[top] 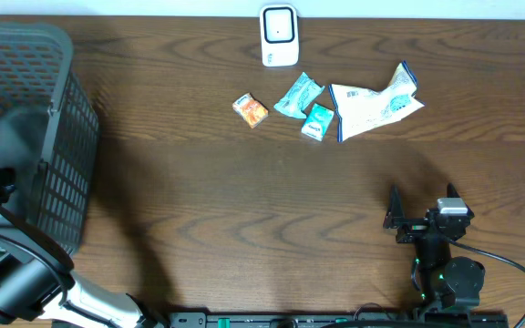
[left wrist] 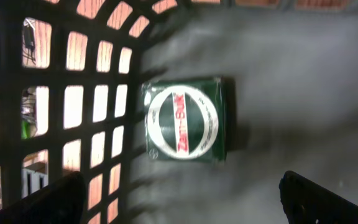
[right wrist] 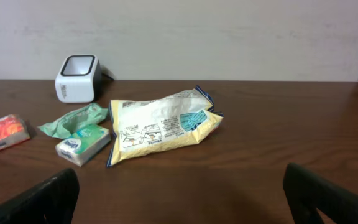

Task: Scan the item barcode
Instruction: 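Reach the left gripper into the basket and grasp the green round tin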

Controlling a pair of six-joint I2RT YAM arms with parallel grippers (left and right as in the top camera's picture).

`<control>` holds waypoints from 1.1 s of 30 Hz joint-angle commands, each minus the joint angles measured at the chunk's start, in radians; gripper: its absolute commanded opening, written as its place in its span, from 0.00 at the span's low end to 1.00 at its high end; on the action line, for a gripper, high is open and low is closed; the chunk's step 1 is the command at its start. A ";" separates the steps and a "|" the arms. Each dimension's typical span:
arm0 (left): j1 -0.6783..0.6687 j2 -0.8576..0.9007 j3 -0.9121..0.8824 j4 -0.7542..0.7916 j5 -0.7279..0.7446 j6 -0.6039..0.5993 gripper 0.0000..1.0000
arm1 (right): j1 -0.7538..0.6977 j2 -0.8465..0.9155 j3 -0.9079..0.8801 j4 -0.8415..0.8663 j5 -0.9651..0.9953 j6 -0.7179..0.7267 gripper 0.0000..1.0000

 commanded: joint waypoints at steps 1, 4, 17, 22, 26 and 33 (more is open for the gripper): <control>0.031 0.022 -0.028 0.024 -0.028 -0.017 0.98 | -0.005 -0.003 -0.001 -0.004 -0.003 0.003 0.99; 0.048 0.022 -0.061 0.054 -0.028 -0.017 0.98 | -0.005 -0.003 -0.001 -0.004 -0.003 0.003 0.99; 0.065 0.022 -0.161 0.215 0.125 0.029 0.98 | -0.005 -0.003 -0.001 -0.004 -0.003 0.003 0.99; 0.085 0.023 -0.201 0.225 0.126 0.025 0.98 | -0.005 -0.003 -0.001 -0.004 -0.003 0.003 0.99; 0.106 0.023 -0.217 0.242 0.126 0.027 0.98 | -0.005 -0.003 -0.001 -0.004 -0.003 0.003 0.99; 0.128 0.023 -0.233 0.304 0.127 0.092 0.98 | -0.005 -0.003 -0.001 -0.004 -0.003 0.003 0.99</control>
